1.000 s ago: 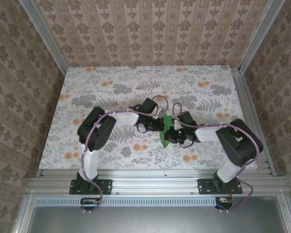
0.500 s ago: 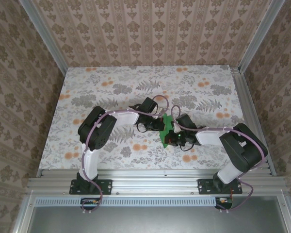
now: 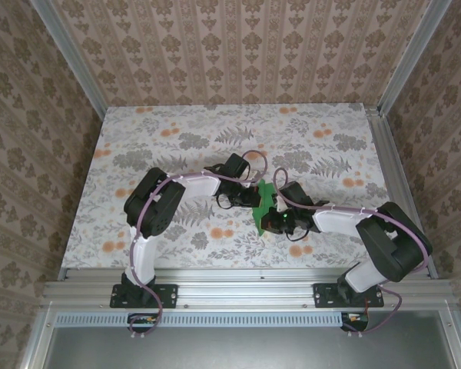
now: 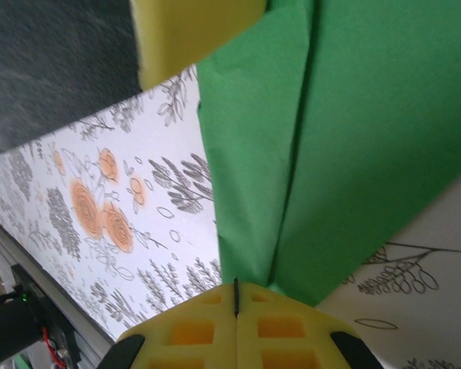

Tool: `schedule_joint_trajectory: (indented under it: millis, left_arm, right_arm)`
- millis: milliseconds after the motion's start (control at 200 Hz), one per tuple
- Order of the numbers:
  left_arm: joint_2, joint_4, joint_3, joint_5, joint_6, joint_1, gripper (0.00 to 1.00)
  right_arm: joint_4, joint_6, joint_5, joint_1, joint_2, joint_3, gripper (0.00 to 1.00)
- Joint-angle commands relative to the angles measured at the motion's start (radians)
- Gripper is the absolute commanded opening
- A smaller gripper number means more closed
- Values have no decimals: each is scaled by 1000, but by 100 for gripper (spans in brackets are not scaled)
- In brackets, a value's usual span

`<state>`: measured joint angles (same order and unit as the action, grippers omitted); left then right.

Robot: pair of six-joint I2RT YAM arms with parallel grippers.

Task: Fold a paper plane with a square sheet of paper (pick it up from the middle)
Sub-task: Fourth fold the wing at the center of the table.

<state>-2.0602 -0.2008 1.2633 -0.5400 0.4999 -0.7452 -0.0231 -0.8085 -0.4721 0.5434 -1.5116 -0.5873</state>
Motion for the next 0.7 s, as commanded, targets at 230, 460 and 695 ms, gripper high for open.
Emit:
schedule_joint_trajectory:
  millis: [230, 460, 695]
  left_arm:
    - [-108, -119, -49, 166, -41, 10, 0]
    - [-127, -124, -41, 159, -50, 14, 0]
    - [-142, -128, -36, 157, -57, 21, 0]
  right_arm:
    - [-105, -38, -68, 0, -127, -80, 4]
    - [-42, 7, -71, 3, -165, -51, 4]
    - [81, 79, -89, 15, -138, -28, 4]
